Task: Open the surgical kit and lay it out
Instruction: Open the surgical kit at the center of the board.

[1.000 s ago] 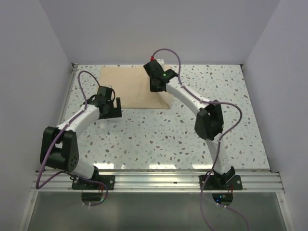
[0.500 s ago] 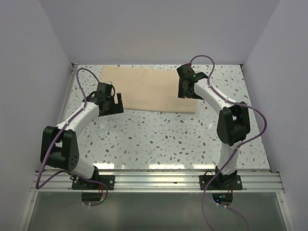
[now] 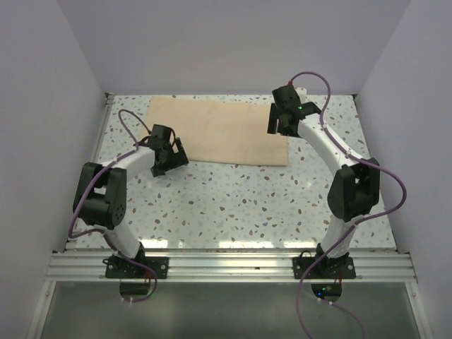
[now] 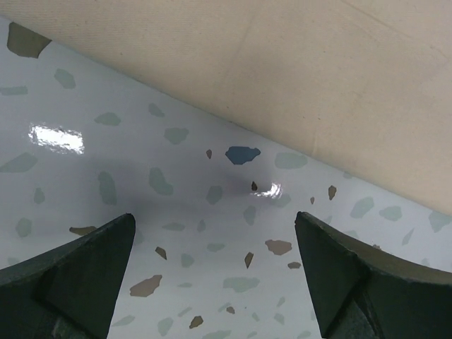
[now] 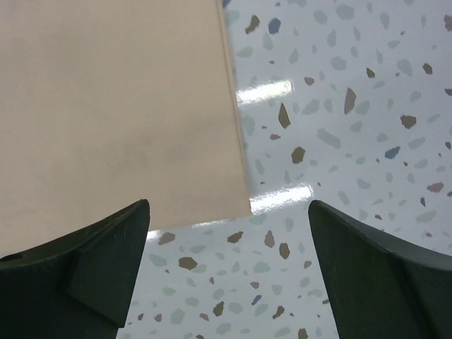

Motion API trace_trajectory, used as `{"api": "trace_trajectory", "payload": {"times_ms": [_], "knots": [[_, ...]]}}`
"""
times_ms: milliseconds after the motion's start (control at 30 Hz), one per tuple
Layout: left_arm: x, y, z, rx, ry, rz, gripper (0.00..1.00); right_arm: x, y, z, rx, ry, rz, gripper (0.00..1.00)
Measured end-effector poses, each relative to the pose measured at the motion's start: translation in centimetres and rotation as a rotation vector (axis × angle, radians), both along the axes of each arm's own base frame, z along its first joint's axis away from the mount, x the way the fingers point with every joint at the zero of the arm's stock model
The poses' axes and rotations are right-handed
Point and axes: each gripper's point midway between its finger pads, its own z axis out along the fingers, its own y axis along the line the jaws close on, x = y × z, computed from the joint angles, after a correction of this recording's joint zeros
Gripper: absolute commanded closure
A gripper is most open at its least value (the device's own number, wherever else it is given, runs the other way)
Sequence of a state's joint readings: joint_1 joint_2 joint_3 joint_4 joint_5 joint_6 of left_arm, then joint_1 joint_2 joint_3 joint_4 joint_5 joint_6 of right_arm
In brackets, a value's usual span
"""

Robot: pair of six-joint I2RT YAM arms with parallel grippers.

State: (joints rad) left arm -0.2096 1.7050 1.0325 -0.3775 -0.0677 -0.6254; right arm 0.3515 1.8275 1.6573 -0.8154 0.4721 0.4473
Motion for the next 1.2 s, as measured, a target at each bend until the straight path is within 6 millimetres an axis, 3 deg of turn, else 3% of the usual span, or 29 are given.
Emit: {"api": "trace_trajectory", "payload": {"times_ms": [167,333,500,633,733,767,900,1033,1133,1200], "knots": [[1.4,0.2,-0.6,-0.008,-0.015,0.090,0.02,3.3,1.6,3.5,0.100,-0.117,0.043,0.02],[3.0,1.4,-0.2,0.005,-0.067,0.178,0.04,8.7,2.6,6.4,0.199,-0.234,0.059,0.02],[4.5,2.7,0.6,0.038,-0.116,0.233,0.07,12.0,2.8,4.6,0.274,-0.225,0.055,0.04],[6.8,3.1,1.2,0.058,-0.155,0.256,0.10,12.9,3.3,1.4,0.308,-0.168,0.055,0.04],[7.3,3.3,0.4,0.074,-0.147,0.264,0.16,13.0,4.0,-0.4,0.334,-0.130,0.065,0.04],[7.4,3.3,0.1,0.080,-0.140,0.265,0.20,13.1,4.2,-0.8,0.342,-0.124,0.067,0.04],[8.3,3.6,-1.0,0.103,-0.128,0.271,0.52,13.6,5.1,-1.4,0.389,-0.117,0.079,0.04],[8.6,3.9,-1.3,0.110,-0.130,0.287,0.73,14.7,5.7,-0.7,0.438,-0.146,0.084,0.04],[8.8,4.0,-1.4,0.107,-0.136,0.291,1.00,15.7,5.7,-0.2,0.462,-0.176,0.087,0.04],[8.9,3.9,-1.4,0.105,-0.138,0.283,1.00,16.3,5.6,-0.1,0.468,-0.193,0.084,0.04]]}}
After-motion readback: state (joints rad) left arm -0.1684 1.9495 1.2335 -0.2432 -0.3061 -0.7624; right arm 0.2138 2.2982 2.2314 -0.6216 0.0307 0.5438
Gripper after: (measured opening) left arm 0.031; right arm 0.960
